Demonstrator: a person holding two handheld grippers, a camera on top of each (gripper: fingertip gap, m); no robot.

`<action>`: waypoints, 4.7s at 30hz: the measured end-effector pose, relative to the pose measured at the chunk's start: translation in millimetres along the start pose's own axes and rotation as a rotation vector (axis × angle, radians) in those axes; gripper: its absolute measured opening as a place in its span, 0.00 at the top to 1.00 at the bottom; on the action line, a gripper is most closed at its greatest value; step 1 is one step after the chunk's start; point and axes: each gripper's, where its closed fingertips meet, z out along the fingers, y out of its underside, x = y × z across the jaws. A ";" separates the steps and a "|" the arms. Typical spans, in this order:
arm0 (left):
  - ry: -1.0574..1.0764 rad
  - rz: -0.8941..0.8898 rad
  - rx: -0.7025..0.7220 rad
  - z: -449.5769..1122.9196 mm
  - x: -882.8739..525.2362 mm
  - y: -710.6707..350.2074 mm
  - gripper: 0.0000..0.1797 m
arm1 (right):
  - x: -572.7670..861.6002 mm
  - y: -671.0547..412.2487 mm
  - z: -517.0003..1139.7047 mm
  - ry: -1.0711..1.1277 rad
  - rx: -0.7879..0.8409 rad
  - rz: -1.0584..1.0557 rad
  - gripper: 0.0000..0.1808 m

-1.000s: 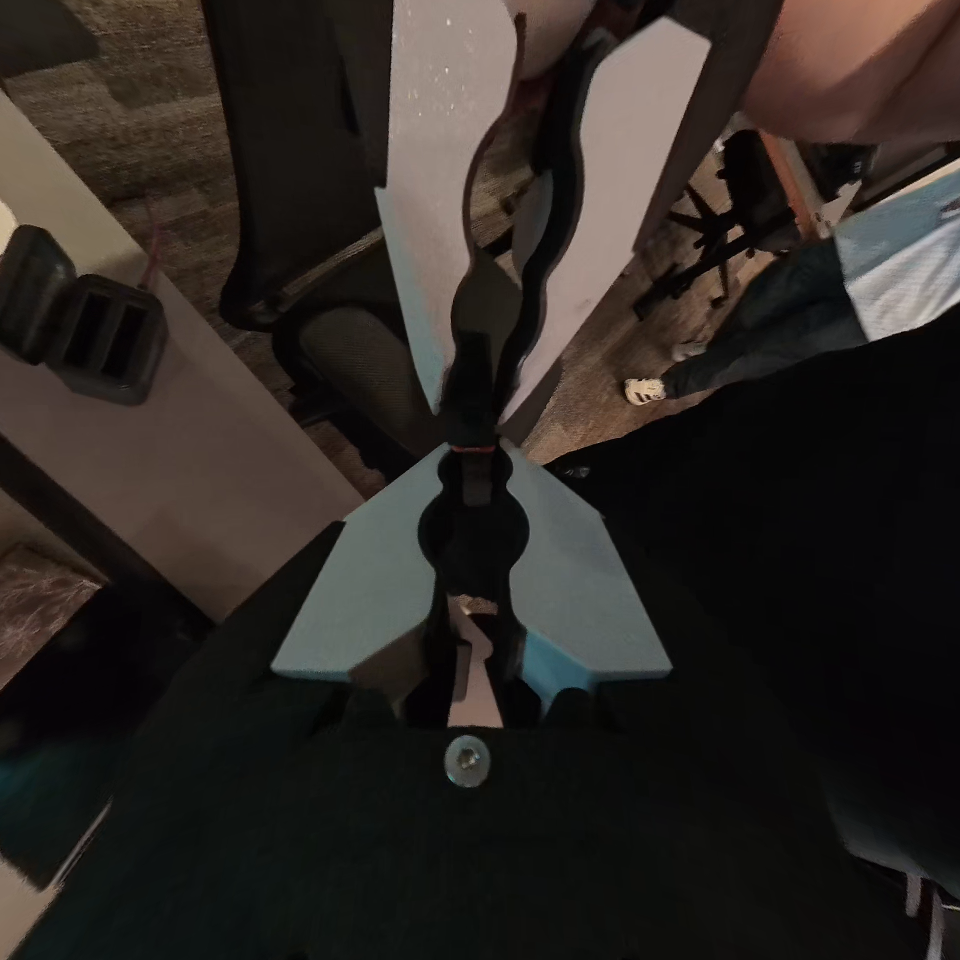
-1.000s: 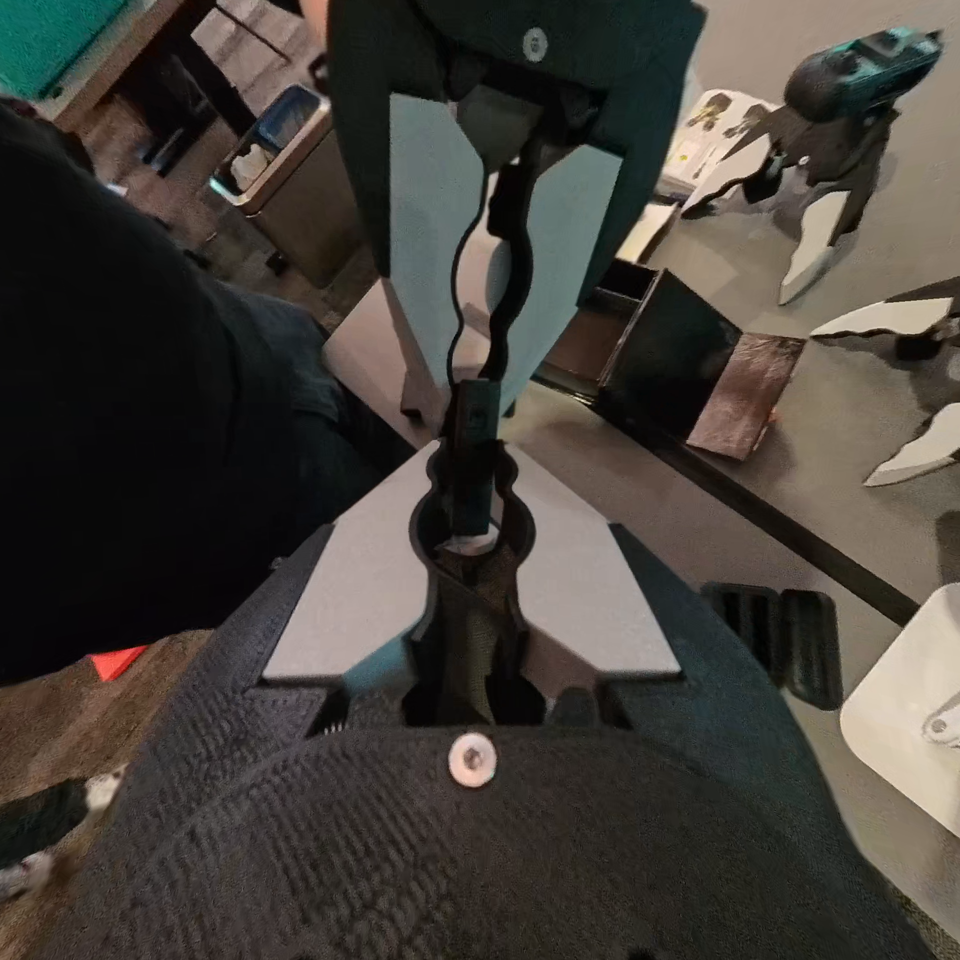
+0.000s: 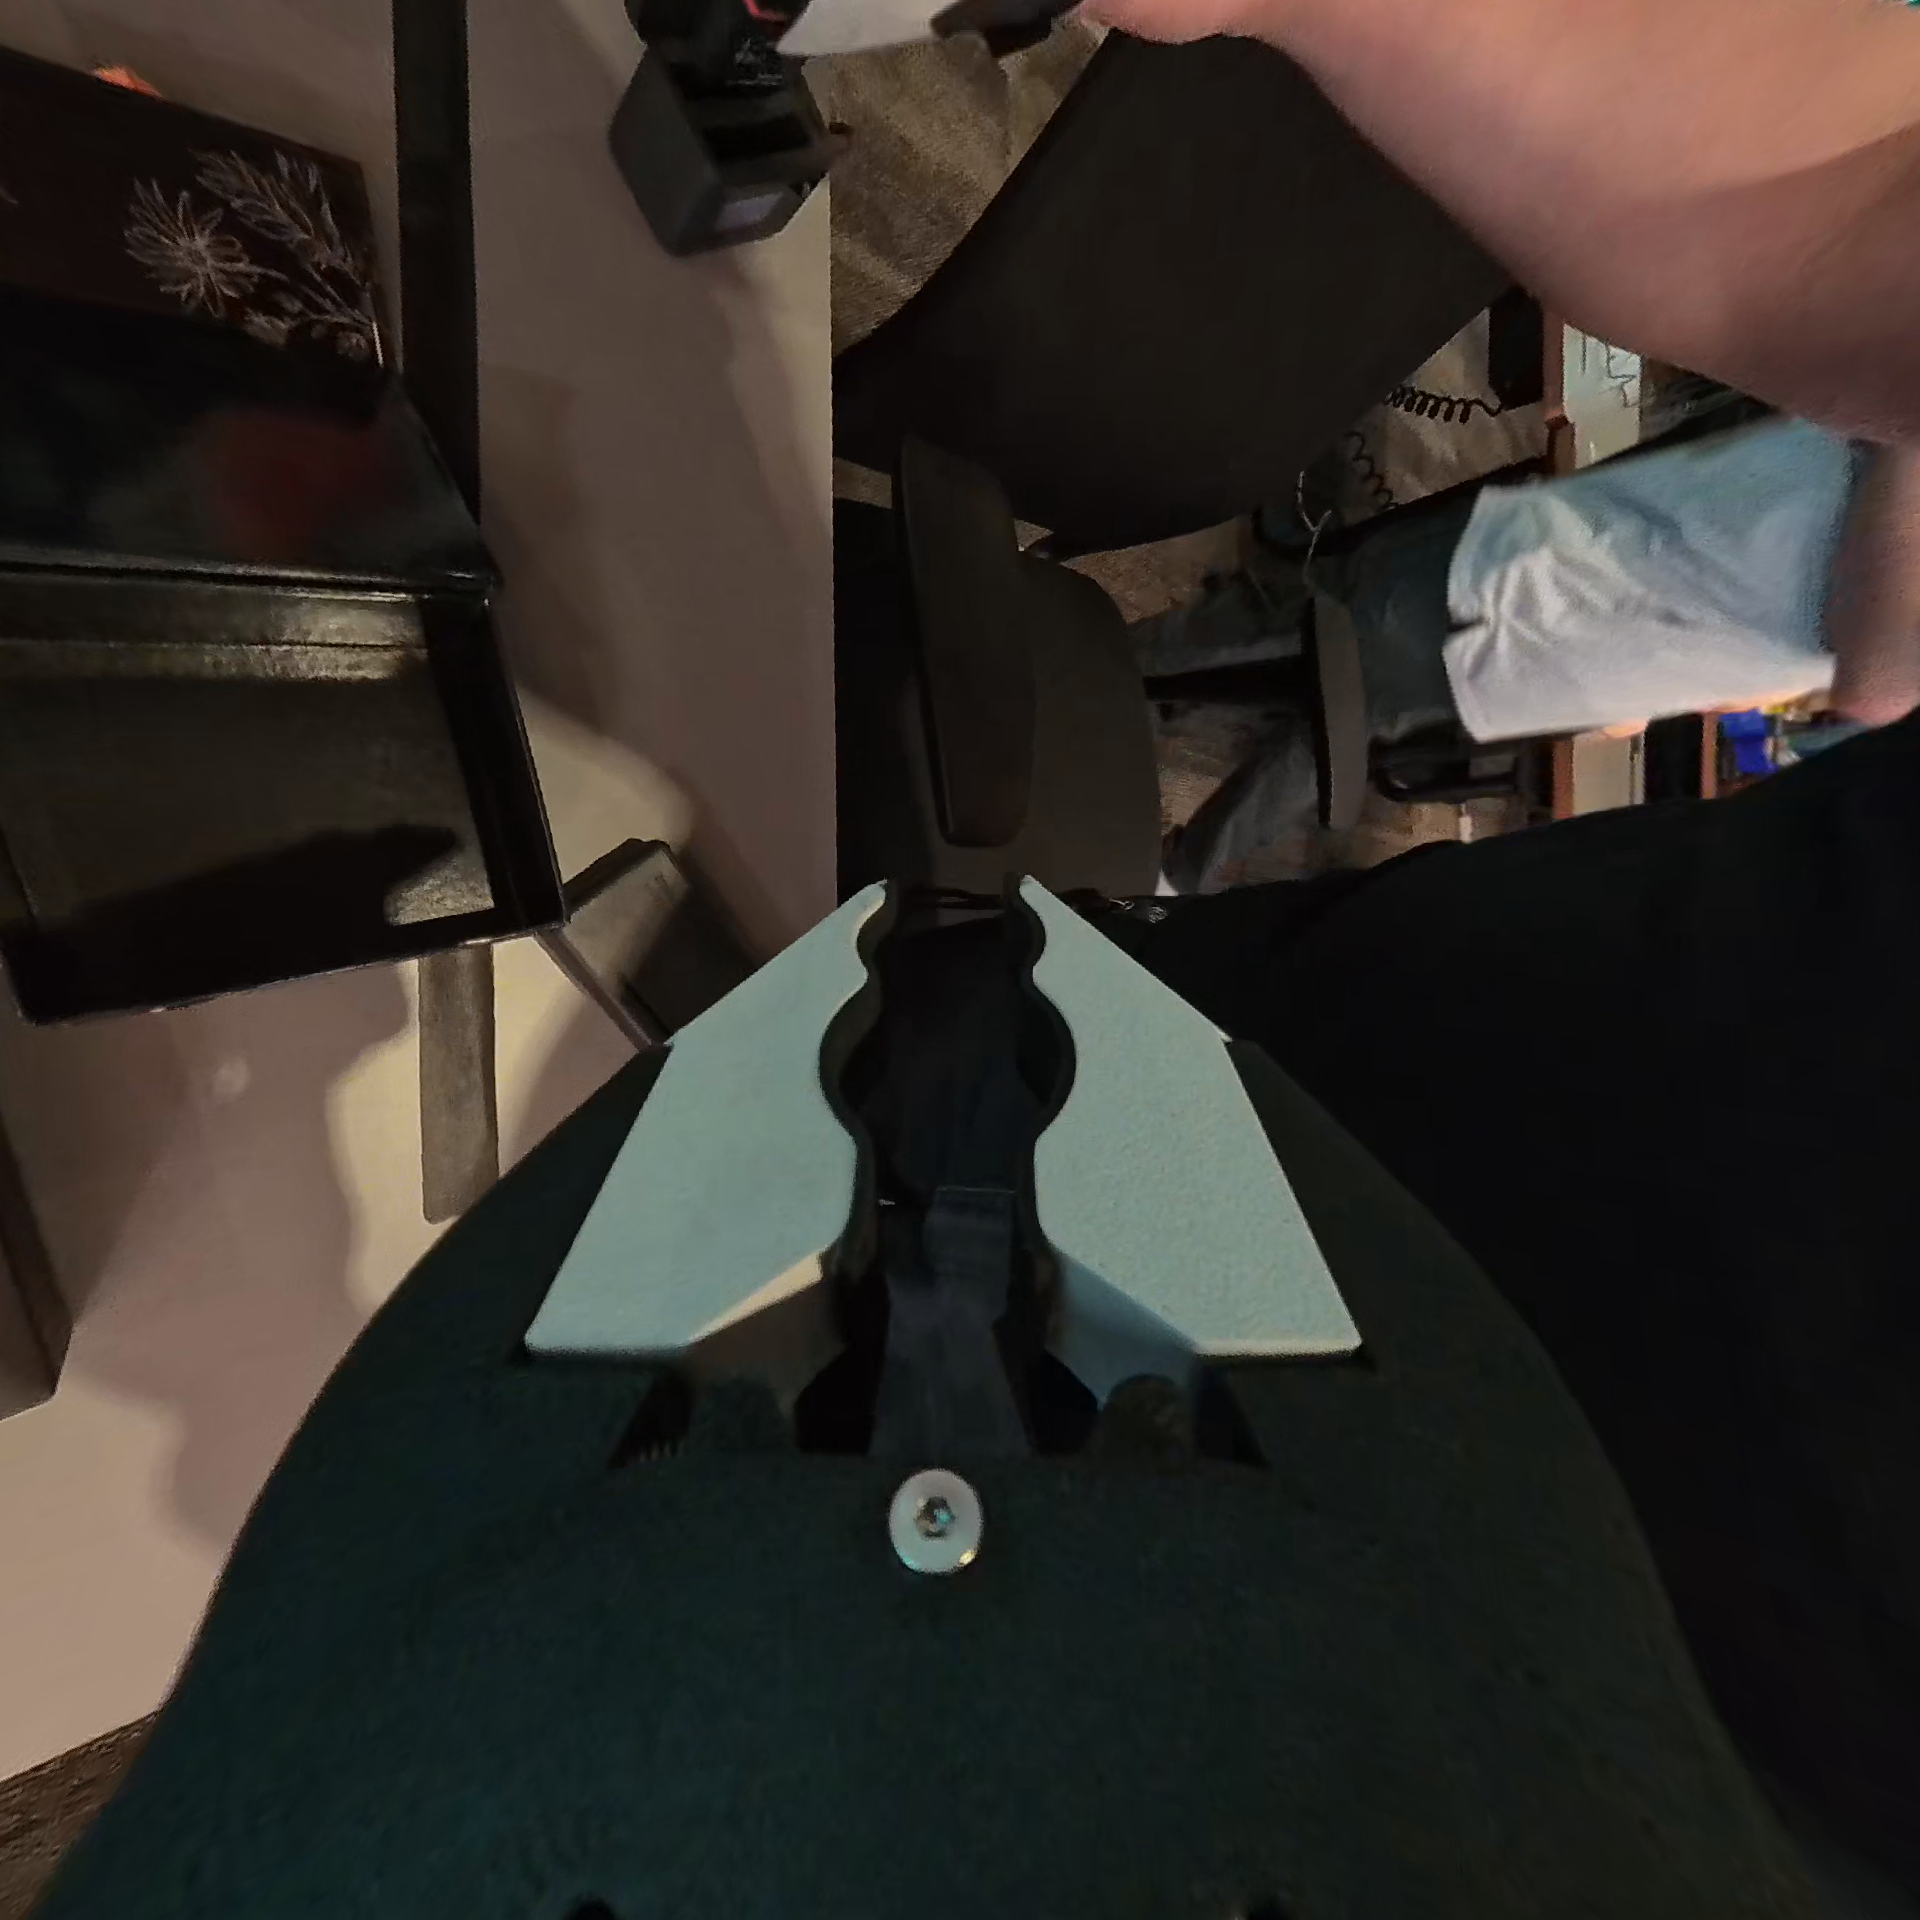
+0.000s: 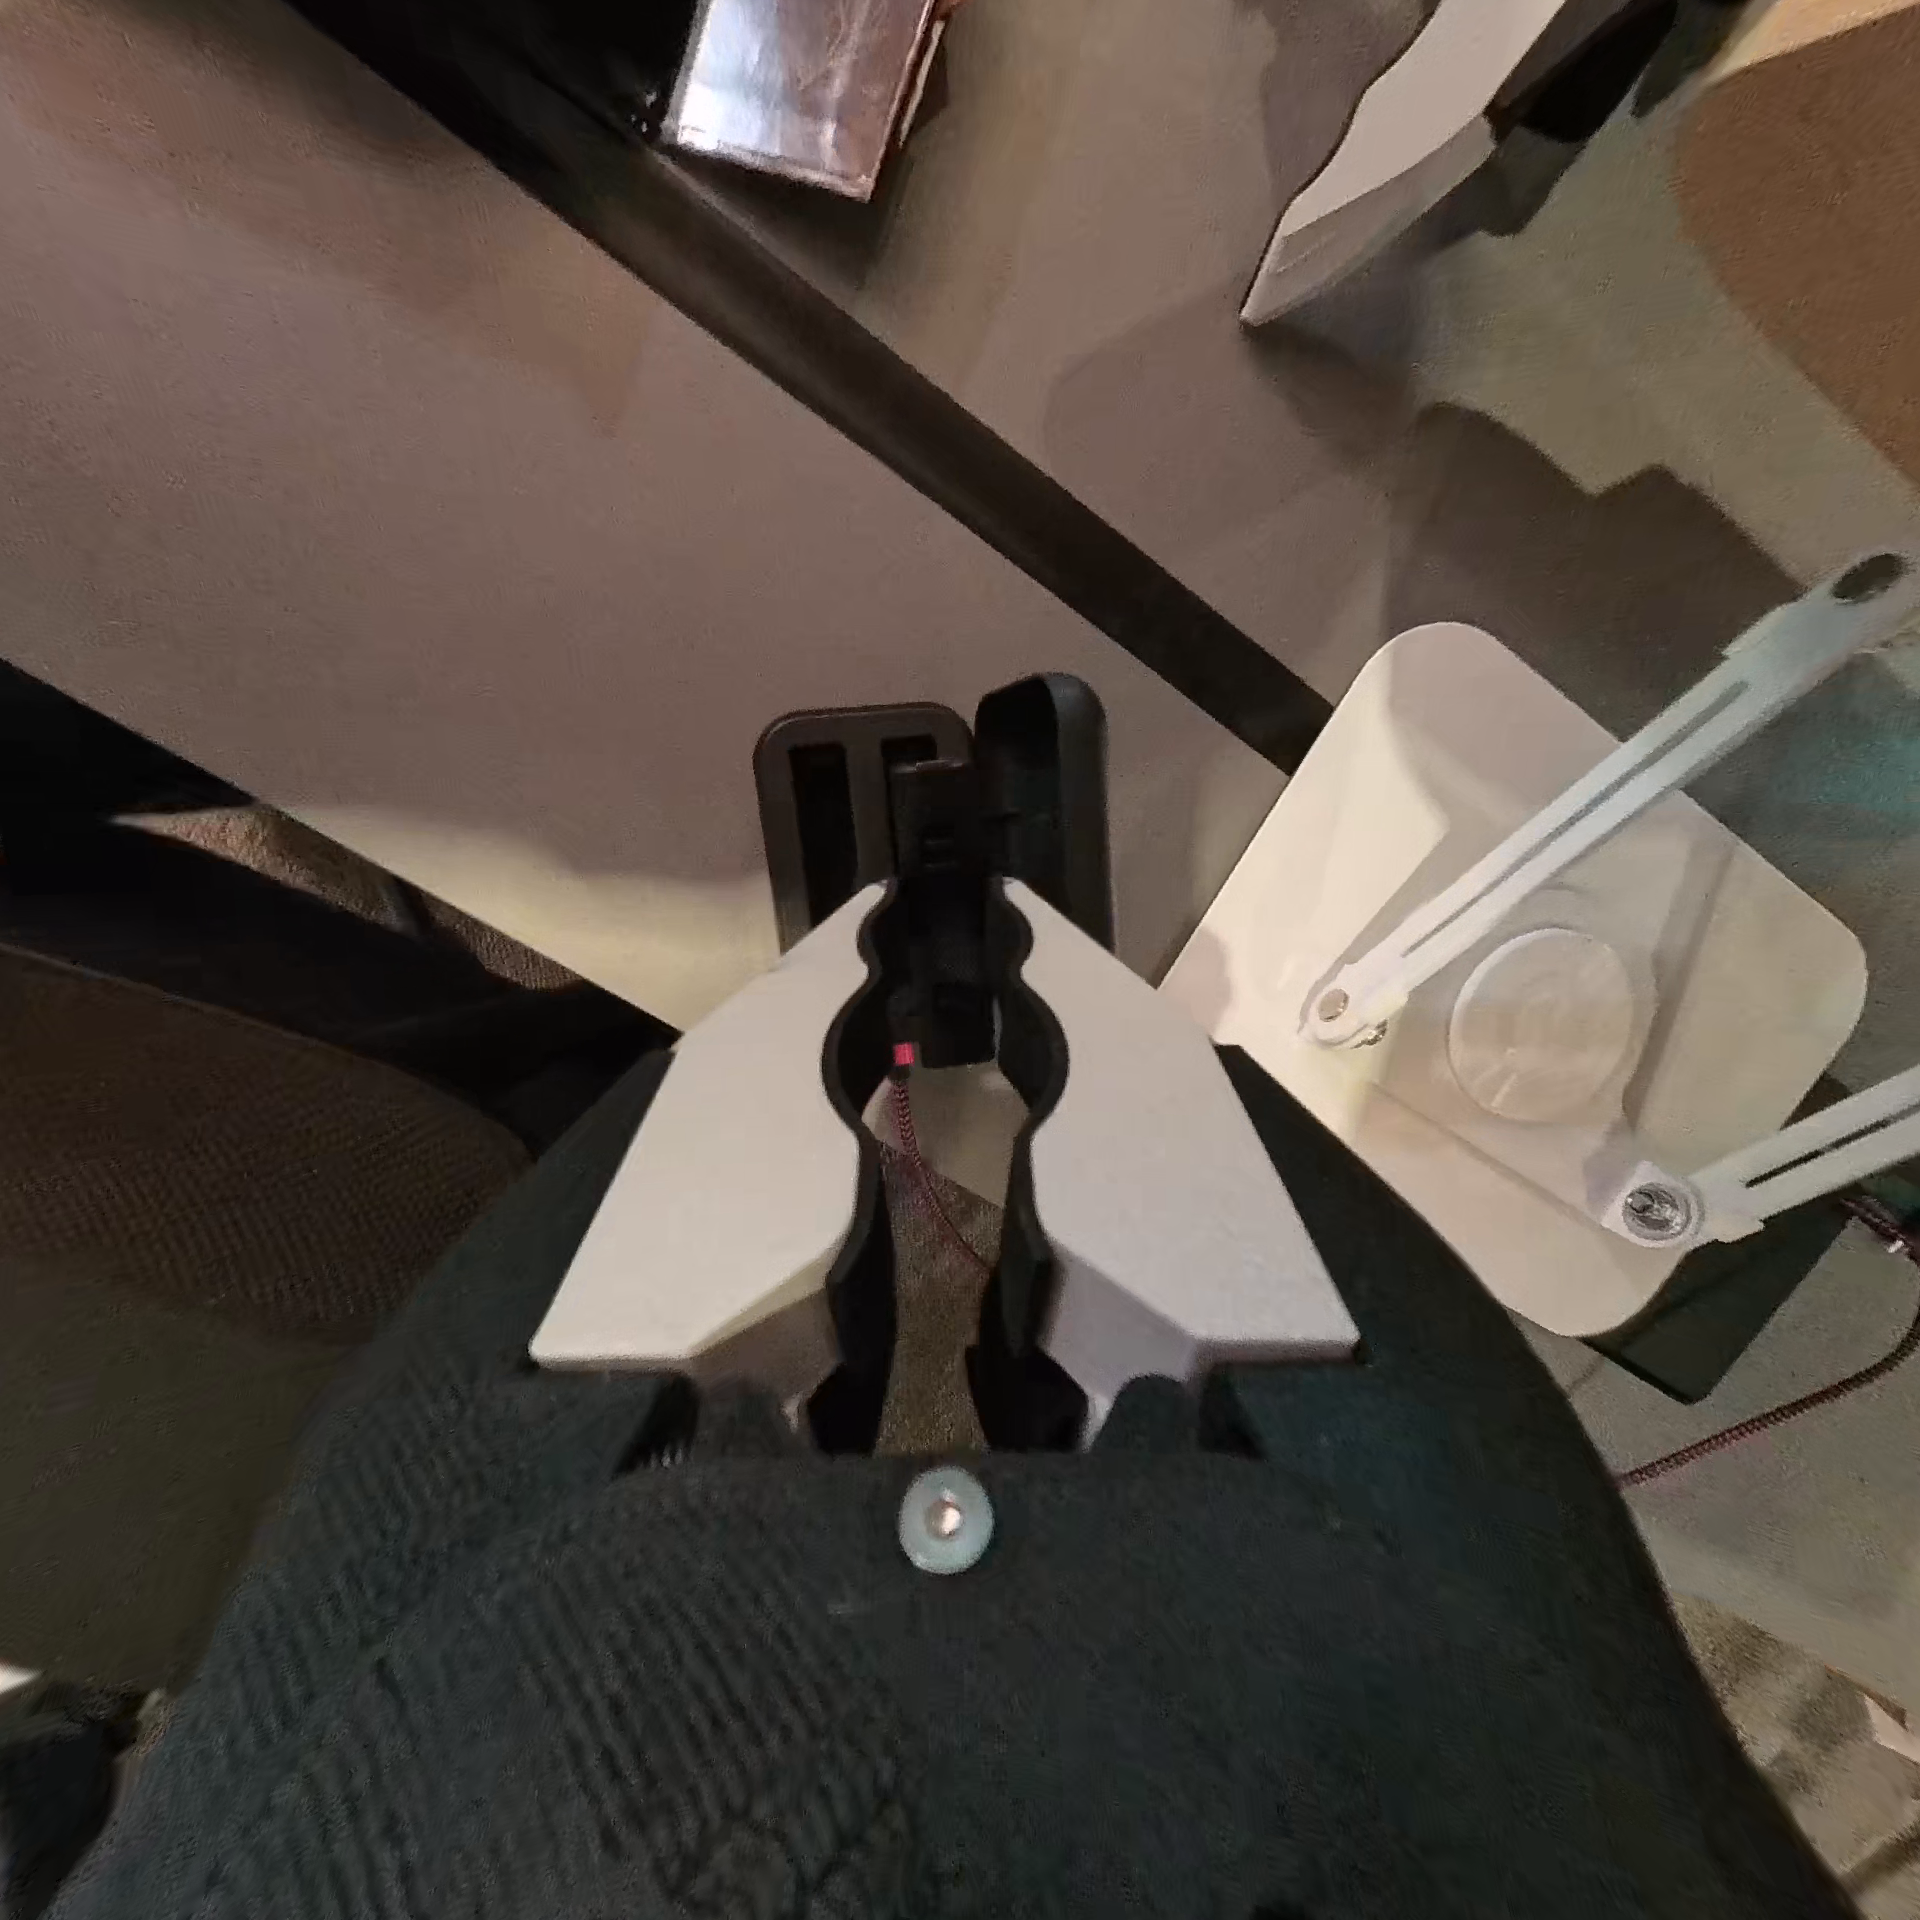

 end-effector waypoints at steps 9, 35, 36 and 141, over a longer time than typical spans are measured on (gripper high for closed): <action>-0.026 0.022 -0.001 -0.5 -0.2 -5.0 0.91 | -6.1 6.2 18.1 0.044 -0.079 -0.062 0.91; -0.011 0.012 -0.001 3.0 9.0 6.5 0.91 | -5.7 13.2 12.5 0.056 0.064 0.272 1.00; -0.015 0.014 0.000 2.6 9.1 6.5 0.91 | -2.9 3.9 9.3 0.090 0.110 0.277 1.00; -0.198 0.190 0.160 -13.6 45.3 29.5 0.83 | -25.9 -2.4 -0.6 0.046 0.036 -0.118 0.92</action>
